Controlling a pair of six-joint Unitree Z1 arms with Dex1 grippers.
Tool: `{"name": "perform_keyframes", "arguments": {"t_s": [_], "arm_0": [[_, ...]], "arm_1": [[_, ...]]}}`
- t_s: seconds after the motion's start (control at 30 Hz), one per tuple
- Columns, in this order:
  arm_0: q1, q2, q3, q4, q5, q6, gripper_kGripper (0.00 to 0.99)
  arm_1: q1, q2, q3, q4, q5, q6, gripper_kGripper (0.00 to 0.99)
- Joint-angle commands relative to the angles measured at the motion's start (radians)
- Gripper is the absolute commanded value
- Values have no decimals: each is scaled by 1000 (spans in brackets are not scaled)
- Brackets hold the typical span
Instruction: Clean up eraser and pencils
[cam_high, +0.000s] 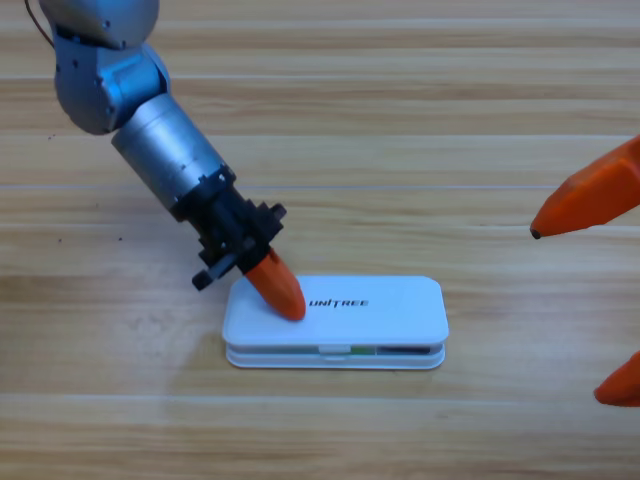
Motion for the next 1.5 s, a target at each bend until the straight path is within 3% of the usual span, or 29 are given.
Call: {"name": "perform_keyframes", "arguments": {"t_s": [0.03, 0.33, 0.53, 0.67, 0.87, 1.1, 1.47, 1.5], "arm_0": [[-54, 4, 55, -54, 37, -29, 0], [-77, 1, 125, -154, 76, -63, 0], [-80, -56, 131, -160, 102, -88, 0], [-80, -184, 130, -133, 126, -114, 0], [-85, -427, 96, 1, 148, -134, 0], [-201, -662, 95, 85, 155, -194, 0], [-322, -757, 96, 119, 155, -257, 0], [-327, -757, 99, 119, 159, -269, 140]], "arm_1": [[-25, -1, 27, -30, 18, 12, 990], [-25, 7, 26, -33, 18, 16, 990], [-25, 7, 26, -33, 18, 18, 989], [-23, 9, 26, -36, 18, 18, 989], [-25, 9, 24, -36, 18, 24, 989], [-25, 9, 24, -39, 15, 30, 990], [-25, 10, 24, -41, 12, 35, 990], [-25, 10, 24, -43, 12, 35, 990]]}}
